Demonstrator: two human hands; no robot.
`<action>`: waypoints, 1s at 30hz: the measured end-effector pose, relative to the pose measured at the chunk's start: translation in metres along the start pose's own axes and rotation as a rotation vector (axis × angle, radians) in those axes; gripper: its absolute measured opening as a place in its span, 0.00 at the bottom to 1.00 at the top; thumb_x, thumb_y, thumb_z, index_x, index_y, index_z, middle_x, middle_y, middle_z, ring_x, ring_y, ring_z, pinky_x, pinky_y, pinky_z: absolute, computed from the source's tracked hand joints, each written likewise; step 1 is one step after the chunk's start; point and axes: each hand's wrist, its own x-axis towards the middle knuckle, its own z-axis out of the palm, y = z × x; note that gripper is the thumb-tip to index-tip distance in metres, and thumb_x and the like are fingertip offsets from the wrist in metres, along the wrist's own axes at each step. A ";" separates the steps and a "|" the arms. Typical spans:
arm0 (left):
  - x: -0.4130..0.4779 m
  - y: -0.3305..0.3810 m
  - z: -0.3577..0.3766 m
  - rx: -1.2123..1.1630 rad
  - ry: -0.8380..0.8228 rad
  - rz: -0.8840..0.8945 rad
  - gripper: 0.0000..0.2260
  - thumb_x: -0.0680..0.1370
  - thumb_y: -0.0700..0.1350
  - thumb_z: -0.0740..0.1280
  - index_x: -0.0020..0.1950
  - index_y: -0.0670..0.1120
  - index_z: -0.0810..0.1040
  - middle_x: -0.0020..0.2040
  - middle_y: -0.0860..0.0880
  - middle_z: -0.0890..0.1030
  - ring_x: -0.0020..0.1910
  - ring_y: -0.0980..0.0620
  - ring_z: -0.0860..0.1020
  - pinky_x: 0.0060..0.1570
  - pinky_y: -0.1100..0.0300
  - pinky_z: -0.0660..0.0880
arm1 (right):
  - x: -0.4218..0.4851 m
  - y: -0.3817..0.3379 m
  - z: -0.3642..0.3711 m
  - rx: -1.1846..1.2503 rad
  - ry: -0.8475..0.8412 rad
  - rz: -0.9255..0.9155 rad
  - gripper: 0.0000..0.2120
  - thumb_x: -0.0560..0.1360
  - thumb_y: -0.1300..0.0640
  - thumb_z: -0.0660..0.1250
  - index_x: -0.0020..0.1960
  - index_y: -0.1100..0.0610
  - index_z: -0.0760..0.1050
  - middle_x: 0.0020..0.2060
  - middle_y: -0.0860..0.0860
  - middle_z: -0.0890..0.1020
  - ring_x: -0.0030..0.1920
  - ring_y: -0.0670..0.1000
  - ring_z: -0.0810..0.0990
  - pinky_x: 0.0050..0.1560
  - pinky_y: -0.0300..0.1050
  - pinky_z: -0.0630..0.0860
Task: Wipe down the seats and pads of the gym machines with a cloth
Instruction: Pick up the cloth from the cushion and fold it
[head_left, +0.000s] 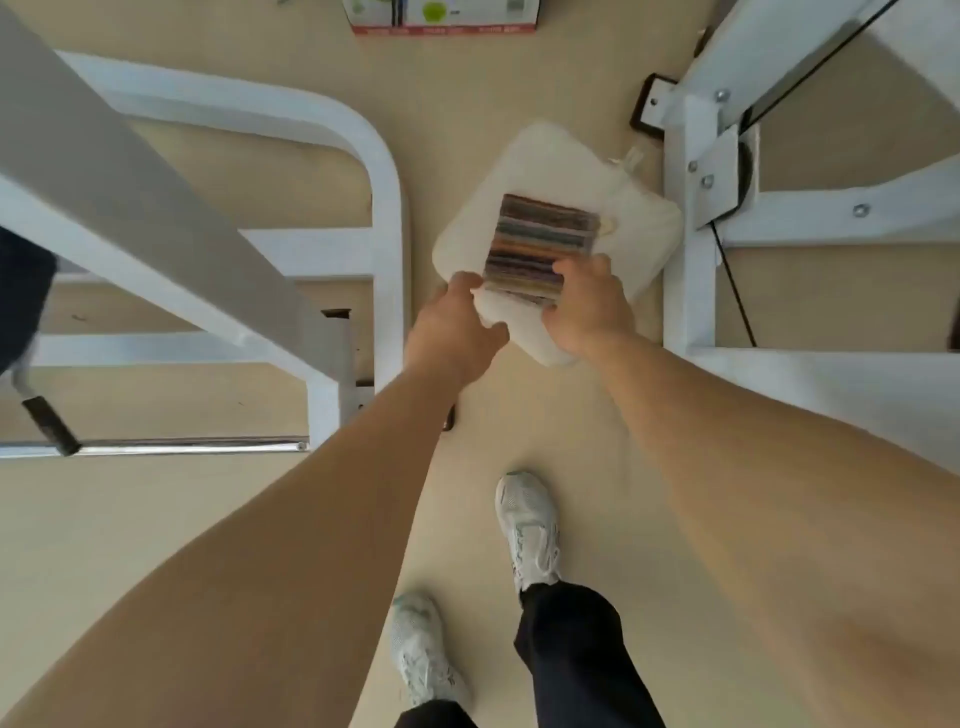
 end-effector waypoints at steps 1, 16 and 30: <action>0.014 -0.001 0.005 0.014 0.035 0.014 0.27 0.76 0.48 0.69 0.74 0.53 0.65 0.69 0.51 0.73 0.60 0.48 0.76 0.47 0.56 0.72 | 0.008 0.002 0.008 -0.011 0.027 -0.005 0.22 0.77 0.55 0.66 0.70 0.51 0.69 0.66 0.56 0.67 0.62 0.59 0.72 0.60 0.55 0.76; 0.011 -0.026 0.034 -0.222 0.109 -0.060 0.11 0.78 0.38 0.63 0.53 0.51 0.81 0.50 0.54 0.81 0.45 0.53 0.78 0.42 0.64 0.76 | -0.019 0.027 0.033 0.294 0.066 0.004 0.08 0.76 0.58 0.70 0.53 0.52 0.85 0.48 0.51 0.86 0.50 0.53 0.84 0.53 0.49 0.80; -0.210 0.003 -0.140 -0.078 -0.026 -0.075 0.10 0.72 0.50 0.75 0.49 0.53 0.76 0.47 0.52 0.82 0.46 0.49 0.80 0.48 0.56 0.79 | -0.226 -0.127 -0.130 0.481 -0.352 -0.167 0.09 0.77 0.59 0.68 0.39 0.51 0.80 0.40 0.57 0.84 0.43 0.60 0.83 0.52 0.56 0.80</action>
